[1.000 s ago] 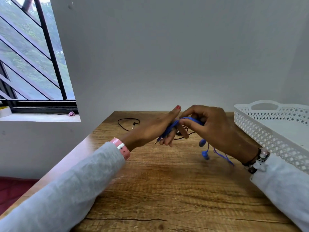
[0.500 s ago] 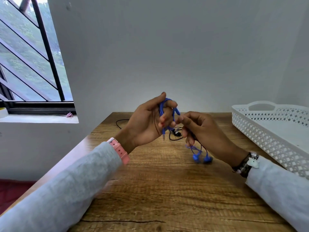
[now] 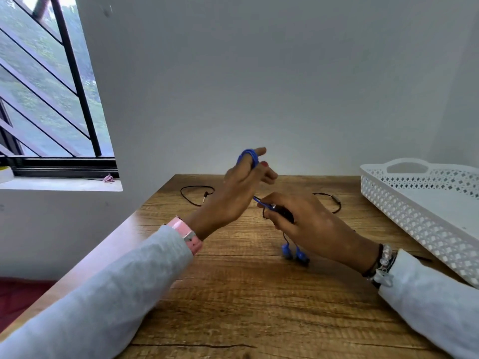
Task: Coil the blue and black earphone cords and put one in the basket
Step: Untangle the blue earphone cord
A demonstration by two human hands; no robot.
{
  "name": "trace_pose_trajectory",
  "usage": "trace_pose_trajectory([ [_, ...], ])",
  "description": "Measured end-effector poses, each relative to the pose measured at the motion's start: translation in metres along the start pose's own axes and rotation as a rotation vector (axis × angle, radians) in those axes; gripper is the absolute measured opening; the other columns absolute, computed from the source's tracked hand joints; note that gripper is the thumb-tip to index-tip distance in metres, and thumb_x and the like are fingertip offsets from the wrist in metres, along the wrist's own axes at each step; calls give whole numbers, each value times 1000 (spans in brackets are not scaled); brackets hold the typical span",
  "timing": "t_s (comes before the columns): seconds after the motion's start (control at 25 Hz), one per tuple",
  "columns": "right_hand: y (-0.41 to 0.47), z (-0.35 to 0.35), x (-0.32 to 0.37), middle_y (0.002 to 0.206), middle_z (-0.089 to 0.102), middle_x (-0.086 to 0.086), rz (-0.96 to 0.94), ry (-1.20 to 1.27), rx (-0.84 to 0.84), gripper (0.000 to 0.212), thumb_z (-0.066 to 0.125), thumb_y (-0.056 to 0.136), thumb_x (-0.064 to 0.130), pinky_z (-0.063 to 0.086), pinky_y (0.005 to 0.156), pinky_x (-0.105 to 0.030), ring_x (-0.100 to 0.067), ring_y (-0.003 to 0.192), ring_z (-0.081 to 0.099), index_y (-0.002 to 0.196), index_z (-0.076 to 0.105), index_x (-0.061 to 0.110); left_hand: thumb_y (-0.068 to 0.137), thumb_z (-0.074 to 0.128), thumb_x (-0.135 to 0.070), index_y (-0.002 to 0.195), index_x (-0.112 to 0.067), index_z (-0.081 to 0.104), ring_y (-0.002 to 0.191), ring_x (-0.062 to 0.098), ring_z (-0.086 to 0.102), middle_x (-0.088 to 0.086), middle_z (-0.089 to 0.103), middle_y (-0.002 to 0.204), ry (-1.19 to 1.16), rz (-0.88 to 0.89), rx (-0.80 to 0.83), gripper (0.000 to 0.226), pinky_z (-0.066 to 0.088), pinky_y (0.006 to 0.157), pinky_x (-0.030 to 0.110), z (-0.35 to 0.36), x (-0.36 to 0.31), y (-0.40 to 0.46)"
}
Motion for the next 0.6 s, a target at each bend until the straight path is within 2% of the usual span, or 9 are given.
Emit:
trace_pose_trajectory([
  [0.08, 0, -6, 4, 81, 66, 11, -64, -27, -44, 17, 57, 90, 23, 48, 65, -18, -4, 68, 60, 107, 61, 23, 101, 30, -25, 103, -11, 56, 76, 18, 63, 10, 64, 81, 340, 125, 84, 29, 49, 79, 33, 11, -6, -7],
  [0.16, 0, -10, 4, 82, 66, 12, -78, -37, -56, 14, 59, 88, 20, 49, 66, -18, -2, 69, 60, 101, 65, 23, 101, 26, -31, 76, -11, 57, 60, 15, 56, 2, 57, 62, 613, 184, 148, 45, 46, 73, 42, 18, -6, -10],
  [0.24, 0, -12, 2, 81, 68, 9, -69, -49, -53, 14, 58, 88, 19, 52, 64, -26, -6, 68, 61, 99, 67, 22, 100, 23, -40, 69, -15, 61, 59, 8, 56, -3, 62, 61, 655, 135, 191, 55, 47, 70, 39, 16, -1, -9],
  [0.28, 1, -14, 2, 79, 67, 8, -72, -49, -56, 15, 57, 89, 18, 52, 62, -28, -8, 66, 61, 99, 67, 22, 99, 22, -43, 71, -16, 65, 57, 5, 55, -4, 64, 62, 606, 95, 219, 58, 47, 67, 35, 14, 0, -8],
  [0.36, 3, -20, -1, 76, 64, 5, -88, -56, -88, 16, 55, 89, 14, 49, 59, -31, -11, 65, 58, 99, 67, 21, 99, 23, -44, 72, -16, 66, 45, 4, 48, -8, 58, 49, 407, -33, 303, 58, 47, 58, 26, 15, 3, -8],
  [0.44, 4, -27, -4, 76, 59, 3, -93, -100, -129, 16, 54, 90, 11, 43, 63, -28, -14, 71, 52, 98, 66, 17, 100, 27, -41, 69, -19, 65, 35, 6, 35, -8, 42, 35, 159, -156, 394, 54, 46, 53, 25, 17, 2, -12],
  [0.52, 5, -33, -8, 80, 58, 1, -77, -123, -162, 16, 52, 92, 8, 40, 66, -25, -16, 76, 49, 98, 64, 15, 98, 34, -39, 66, -16, 66, 34, 7, 28, -8, 32, 35, -77, -219, 479, 51, 45, 50, 25, 22, 1, -15],
  [0.6, 5, -37, -14, 88, 60, 1, -25, -43, -198, 20, 48, 93, 4, 41, 66, -18, -14, 77, 54, 100, 64, 15, 97, 39, -32, 65, -11, 65, 33, 8, 26, -6, 29, 34, -294, -232, 544, 46, 43, 47, 23, 25, 0, -16],
])
Point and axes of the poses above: each hand's wrist, its own y-axis towards the middle knuckle, its own z-axis out of the palm, x = y × z, the point moved 7 cm from there along y, towards the middle knuckle
